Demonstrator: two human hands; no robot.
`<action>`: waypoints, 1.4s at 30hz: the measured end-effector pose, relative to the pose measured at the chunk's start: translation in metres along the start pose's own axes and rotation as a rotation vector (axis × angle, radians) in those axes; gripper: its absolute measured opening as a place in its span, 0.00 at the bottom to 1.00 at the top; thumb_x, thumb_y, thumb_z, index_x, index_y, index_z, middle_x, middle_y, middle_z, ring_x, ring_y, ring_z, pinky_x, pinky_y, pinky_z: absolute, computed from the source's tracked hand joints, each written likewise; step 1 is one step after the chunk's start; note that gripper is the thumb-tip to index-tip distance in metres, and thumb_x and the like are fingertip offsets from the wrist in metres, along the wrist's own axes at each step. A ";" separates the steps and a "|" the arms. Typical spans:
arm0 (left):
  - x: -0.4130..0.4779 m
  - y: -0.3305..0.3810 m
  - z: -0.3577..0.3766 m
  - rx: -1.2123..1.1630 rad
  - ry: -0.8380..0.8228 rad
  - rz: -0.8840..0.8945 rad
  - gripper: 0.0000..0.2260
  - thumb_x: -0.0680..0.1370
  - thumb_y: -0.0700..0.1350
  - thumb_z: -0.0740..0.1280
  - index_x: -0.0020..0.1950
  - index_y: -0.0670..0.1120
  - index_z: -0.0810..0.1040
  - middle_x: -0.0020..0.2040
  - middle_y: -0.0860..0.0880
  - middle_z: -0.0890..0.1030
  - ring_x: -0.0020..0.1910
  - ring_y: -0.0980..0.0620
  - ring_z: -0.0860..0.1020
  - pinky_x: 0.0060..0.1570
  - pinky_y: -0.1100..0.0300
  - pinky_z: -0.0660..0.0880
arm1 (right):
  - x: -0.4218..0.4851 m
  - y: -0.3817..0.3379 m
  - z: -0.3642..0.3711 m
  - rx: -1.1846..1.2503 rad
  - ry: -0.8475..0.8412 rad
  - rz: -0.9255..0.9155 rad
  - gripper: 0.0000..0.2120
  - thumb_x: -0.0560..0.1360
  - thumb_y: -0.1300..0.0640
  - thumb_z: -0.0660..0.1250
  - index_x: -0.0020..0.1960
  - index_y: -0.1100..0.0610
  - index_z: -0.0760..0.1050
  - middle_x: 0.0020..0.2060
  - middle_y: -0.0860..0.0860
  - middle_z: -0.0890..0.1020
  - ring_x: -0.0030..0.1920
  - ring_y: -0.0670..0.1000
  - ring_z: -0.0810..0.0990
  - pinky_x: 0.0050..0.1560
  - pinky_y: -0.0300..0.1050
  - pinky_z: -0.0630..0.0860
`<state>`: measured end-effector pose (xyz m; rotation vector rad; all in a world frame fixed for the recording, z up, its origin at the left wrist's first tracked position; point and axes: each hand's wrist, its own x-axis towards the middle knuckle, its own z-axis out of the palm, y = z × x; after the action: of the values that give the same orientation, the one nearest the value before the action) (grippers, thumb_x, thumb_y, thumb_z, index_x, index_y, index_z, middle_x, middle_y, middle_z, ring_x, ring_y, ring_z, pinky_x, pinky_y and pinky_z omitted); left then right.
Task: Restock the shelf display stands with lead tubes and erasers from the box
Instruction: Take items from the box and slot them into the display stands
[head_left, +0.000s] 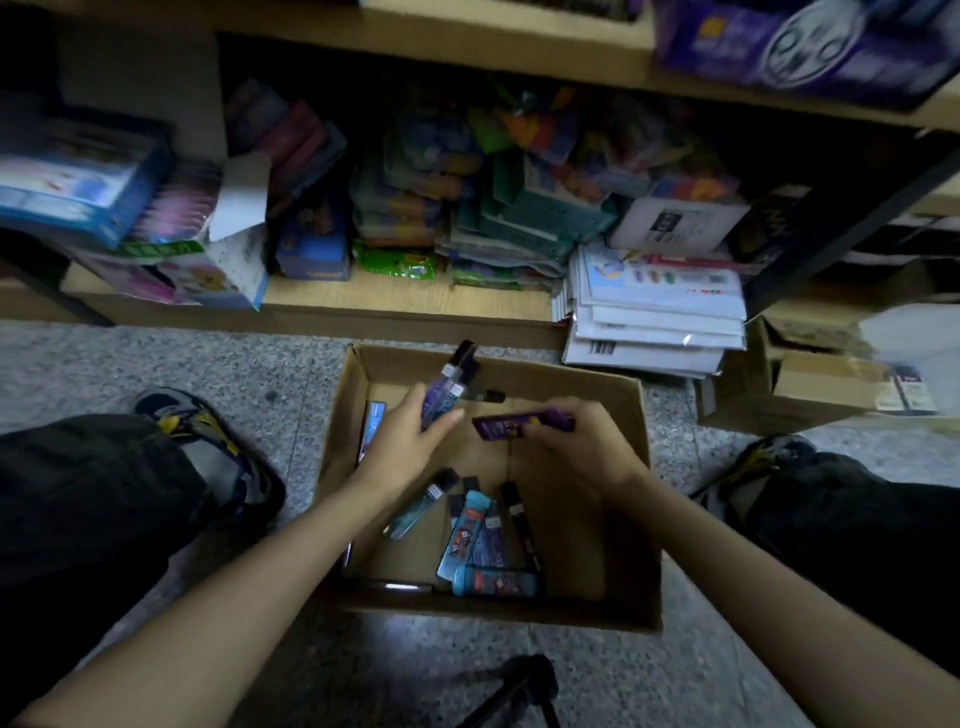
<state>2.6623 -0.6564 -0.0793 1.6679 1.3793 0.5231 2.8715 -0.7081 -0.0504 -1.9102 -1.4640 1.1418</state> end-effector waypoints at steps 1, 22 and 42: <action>-0.001 0.015 -0.004 -0.010 -0.020 0.039 0.13 0.76 0.49 0.68 0.38 0.54 0.64 0.31 0.55 0.70 0.30 0.65 0.71 0.30 0.69 0.65 | -0.002 -0.010 -0.011 0.003 -0.002 -0.031 0.02 0.73 0.56 0.69 0.43 0.55 0.80 0.37 0.48 0.79 0.39 0.45 0.76 0.43 0.41 0.71; -0.028 0.233 -0.082 -0.457 0.079 0.331 0.05 0.77 0.46 0.65 0.44 0.45 0.72 0.27 0.52 0.74 0.23 0.60 0.72 0.23 0.69 0.66 | -0.060 -0.210 -0.186 0.254 0.188 -0.570 0.03 0.75 0.61 0.67 0.43 0.55 0.75 0.32 0.49 0.80 0.32 0.43 0.77 0.33 0.35 0.74; 0.004 0.243 -0.184 -0.670 0.283 0.252 0.03 0.77 0.45 0.64 0.50 0.49 0.75 0.33 0.54 0.82 0.27 0.58 0.78 0.25 0.66 0.73 | 0.083 -0.337 -0.199 -0.244 0.698 -0.738 0.08 0.76 0.56 0.67 0.53 0.58 0.75 0.43 0.50 0.79 0.42 0.50 0.77 0.45 0.46 0.75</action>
<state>2.6572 -0.5842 0.2172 1.2377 1.0158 1.2529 2.8604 -0.5001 0.2910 -1.4398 -1.6779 -0.0421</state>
